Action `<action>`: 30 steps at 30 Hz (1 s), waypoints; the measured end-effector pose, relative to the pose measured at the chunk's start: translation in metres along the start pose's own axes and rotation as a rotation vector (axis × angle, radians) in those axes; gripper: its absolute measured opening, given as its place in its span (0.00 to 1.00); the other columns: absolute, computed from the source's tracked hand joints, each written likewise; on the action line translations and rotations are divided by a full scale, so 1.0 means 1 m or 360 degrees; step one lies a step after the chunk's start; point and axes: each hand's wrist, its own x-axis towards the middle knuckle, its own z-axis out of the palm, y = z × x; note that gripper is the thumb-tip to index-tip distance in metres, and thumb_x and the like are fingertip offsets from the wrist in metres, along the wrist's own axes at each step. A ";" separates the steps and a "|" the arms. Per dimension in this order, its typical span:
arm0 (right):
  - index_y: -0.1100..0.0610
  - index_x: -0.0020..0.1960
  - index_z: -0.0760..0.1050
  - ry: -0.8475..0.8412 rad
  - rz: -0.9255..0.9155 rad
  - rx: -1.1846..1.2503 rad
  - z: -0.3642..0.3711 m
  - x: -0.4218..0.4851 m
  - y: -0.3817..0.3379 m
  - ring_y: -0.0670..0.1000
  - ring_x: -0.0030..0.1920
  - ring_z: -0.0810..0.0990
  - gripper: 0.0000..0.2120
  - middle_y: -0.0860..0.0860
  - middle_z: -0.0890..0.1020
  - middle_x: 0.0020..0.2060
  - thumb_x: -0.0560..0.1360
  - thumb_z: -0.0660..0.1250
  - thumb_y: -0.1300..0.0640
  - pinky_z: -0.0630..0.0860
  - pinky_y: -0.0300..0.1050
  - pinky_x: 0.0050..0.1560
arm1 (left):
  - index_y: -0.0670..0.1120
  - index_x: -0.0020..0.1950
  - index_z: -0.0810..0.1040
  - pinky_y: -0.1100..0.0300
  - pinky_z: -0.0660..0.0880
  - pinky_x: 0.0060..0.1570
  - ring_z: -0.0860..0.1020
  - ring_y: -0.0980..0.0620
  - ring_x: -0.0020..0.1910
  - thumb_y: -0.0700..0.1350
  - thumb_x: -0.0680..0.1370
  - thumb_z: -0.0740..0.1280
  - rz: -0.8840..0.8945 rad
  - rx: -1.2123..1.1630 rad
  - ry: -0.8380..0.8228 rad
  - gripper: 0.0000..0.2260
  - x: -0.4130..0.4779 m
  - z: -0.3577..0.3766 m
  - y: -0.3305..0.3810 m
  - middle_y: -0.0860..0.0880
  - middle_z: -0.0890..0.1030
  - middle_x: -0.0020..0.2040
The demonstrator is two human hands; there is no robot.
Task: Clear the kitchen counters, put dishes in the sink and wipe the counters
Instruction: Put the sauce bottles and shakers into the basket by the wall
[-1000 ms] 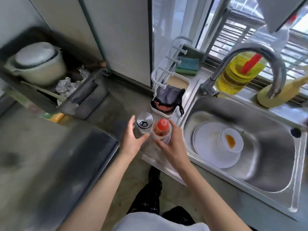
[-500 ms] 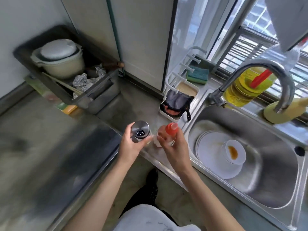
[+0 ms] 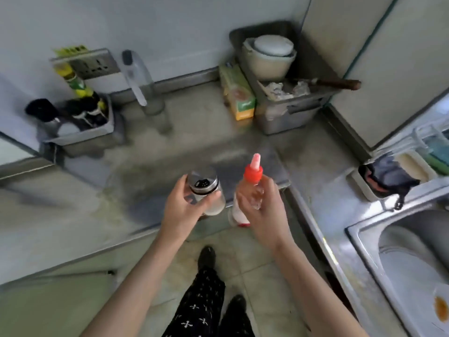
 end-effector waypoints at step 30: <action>0.49 0.58 0.67 -0.0356 -0.0622 0.0250 0.391 0.203 -0.179 0.47 0.48 0.79 0.20 0.48 0.77 0.51 0.71 0.72 0.52 0.76 0.43 0.48 | 0.51 0.57 0.72 0.67 0.75 0.46 0.79 0.61 0.49 0.45 0.66 0.74 0.0257 -0.0089 0.0854 0.22 0.181 -0.354 -0.060 0.55 0.80 0.52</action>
